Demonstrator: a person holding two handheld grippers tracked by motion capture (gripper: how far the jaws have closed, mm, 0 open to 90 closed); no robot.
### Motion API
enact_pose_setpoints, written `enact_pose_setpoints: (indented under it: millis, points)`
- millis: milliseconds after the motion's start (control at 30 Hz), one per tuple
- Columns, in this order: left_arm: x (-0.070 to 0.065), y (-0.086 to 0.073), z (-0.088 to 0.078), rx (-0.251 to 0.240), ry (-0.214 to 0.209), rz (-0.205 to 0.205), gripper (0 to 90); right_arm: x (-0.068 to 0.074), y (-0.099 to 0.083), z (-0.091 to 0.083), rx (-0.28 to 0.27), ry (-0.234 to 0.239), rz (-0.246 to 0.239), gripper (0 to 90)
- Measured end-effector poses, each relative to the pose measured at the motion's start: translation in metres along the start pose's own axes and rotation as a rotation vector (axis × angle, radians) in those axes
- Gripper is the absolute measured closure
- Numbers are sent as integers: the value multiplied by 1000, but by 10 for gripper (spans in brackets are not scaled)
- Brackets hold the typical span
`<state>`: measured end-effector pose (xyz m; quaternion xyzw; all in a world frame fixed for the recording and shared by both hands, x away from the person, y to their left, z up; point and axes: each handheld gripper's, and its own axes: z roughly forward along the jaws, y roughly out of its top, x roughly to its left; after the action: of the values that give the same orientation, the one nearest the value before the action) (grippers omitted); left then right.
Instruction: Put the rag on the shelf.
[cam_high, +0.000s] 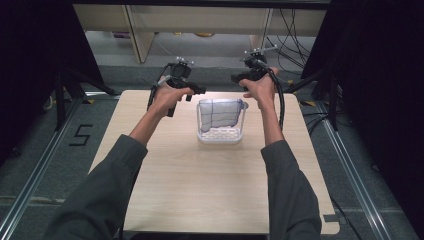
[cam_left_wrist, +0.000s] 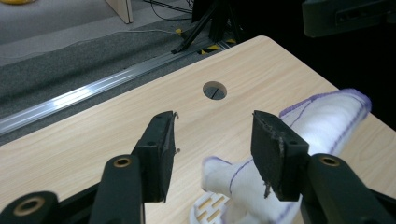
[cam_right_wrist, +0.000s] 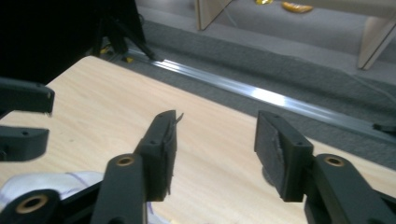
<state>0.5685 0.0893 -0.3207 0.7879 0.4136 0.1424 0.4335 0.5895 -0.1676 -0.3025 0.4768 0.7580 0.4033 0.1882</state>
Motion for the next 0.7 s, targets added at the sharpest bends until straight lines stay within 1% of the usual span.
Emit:
enact_pose_setpoints:
  millis: [33,67,100,200,233,267,300,333,367,400,433,500,533,567,600,700]
  points:
    - [0,-1,-3,-2,-6,1,475,0,-2,-1,9,13,-1,465]
    - [0,-2,-6,-7,-12,-3,462,0,-5,-2,9,14,0,464]
    - [-1,-4,-9,-11,-21,-10,444,-2,-7,-3,-6,21,-13,456]
    - [-2,-9,-17,-17,-56,-18,386,-3,-12,-9,-12,49,-5,433]
    - [-2,-9,-17,-17,-56,-18,368,-4,-14,-10,-17,53,-16,427]
    - [-4,-16,-22,-19,-81,-15,352,-4,-15,-13,-16,53,-10,419]
    - [-4,-19,-24,-15,-92,-14,343,-4,-18,-16,-20,55,-9,412]
    - [-3,-23,-25,-16,-102,-20,336,-6,-19,-19,-22,68,-8,407]
    - [-3,-27,-27,-24,-107,-31,331,-6,-22,-22,-23,75,4,400]
    - [-2,-30,-29,-14,-111,-15,330,-7,-24,-25,-32,76,-6,397]
    - [-2,-34,-30,-11,-110,-11,328,-7,-26,-28,-34,84,-5,390]
    - [-3,-40,-33,-20,-111,-14,312,-8,-31,-33,-42,89,-16,380]
    - [-3,-43,-35,-10,-115,3,304,-7,-34,-36,-42,92,-17,372]
    - [-4,-46,-36,-17,-122,-5,293,-7,-36,-39,-45,97,-29,367]
    - [-4,-49,-37,-19,-127,-8,281,-7,-39,-41,-52,112,-19,364]
    - [-4,-58,-40,-19,-136,-15,266,-4,-48,-49,-68,131,-24,356]
